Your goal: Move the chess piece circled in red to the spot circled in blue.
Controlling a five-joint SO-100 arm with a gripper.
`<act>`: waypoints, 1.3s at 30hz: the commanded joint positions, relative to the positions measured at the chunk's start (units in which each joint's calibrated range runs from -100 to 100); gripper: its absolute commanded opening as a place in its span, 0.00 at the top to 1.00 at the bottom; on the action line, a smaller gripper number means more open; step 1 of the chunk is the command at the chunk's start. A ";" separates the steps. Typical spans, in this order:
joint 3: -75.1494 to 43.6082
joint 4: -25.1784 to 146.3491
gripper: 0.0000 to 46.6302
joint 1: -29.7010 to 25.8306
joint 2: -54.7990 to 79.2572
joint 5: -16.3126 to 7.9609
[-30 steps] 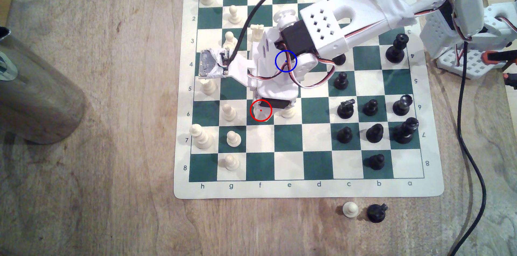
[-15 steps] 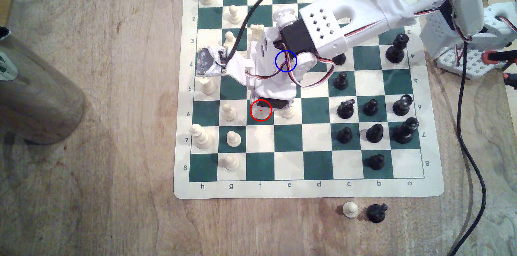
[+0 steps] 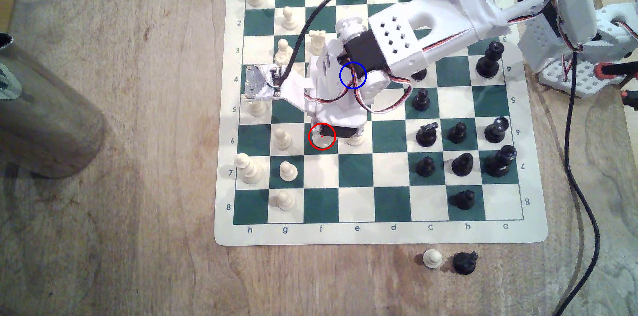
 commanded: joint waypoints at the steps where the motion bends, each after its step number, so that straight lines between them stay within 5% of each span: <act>1: -4.59 0.72 1.00 -0.69 -3.01 -0.20; 18: -1.15 11.12 1.00 0.79 -31.45 -0.05; 30: 26.96 5.06 1.00 6.42 -49.53 0.78; 39: 37.47 -3.21 1.00 9.55 -48.85 1.17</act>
